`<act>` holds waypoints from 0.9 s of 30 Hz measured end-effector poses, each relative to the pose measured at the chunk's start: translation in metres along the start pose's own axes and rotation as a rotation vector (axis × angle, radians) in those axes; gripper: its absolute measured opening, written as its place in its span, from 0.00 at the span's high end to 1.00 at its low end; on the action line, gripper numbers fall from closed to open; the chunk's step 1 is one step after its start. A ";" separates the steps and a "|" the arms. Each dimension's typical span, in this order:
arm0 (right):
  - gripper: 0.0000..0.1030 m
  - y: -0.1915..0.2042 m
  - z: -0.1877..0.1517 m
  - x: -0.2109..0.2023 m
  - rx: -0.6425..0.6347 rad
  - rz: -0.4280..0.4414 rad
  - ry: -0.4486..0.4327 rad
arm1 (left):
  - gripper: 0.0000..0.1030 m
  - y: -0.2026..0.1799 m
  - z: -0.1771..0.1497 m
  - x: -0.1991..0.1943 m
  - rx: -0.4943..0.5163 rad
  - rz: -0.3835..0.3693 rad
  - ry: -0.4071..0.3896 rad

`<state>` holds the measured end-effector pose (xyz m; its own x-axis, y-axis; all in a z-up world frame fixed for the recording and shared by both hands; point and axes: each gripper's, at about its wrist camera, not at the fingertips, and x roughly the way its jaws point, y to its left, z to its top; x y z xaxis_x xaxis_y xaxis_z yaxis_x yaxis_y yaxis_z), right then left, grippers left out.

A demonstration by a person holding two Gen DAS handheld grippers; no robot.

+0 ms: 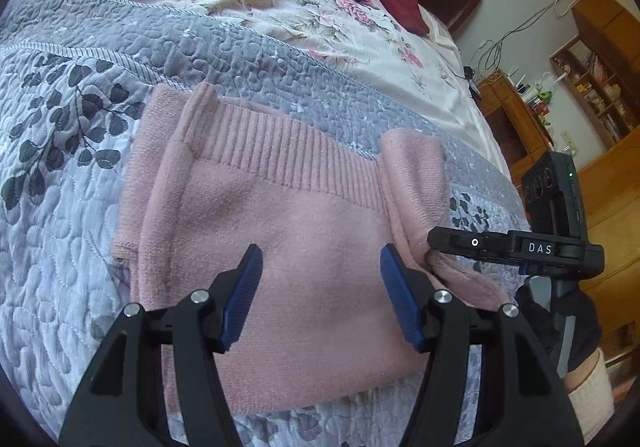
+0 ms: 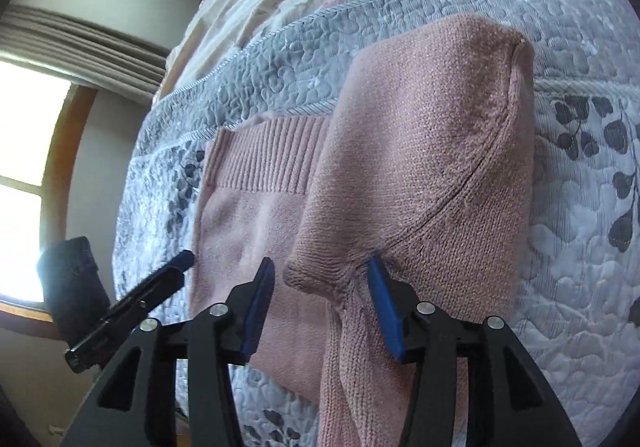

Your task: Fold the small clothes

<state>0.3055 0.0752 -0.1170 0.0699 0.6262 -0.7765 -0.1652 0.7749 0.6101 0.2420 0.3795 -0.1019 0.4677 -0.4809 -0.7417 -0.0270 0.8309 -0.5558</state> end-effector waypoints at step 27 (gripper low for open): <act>0.52 -0.152 -0.077 -0.088 0.174 -0.066 -0.145 | 0.61 -0.082 0.012 0.159 -0.199 -0.202 0.261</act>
<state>0.2486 -0.1040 -0.1532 0.2176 0.5696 -0.7926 0.0155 0.8099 0.5863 0.3292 0.2380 -0.1695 0.2407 -0.7061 -0.6660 -0.1398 0.6538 -0.7437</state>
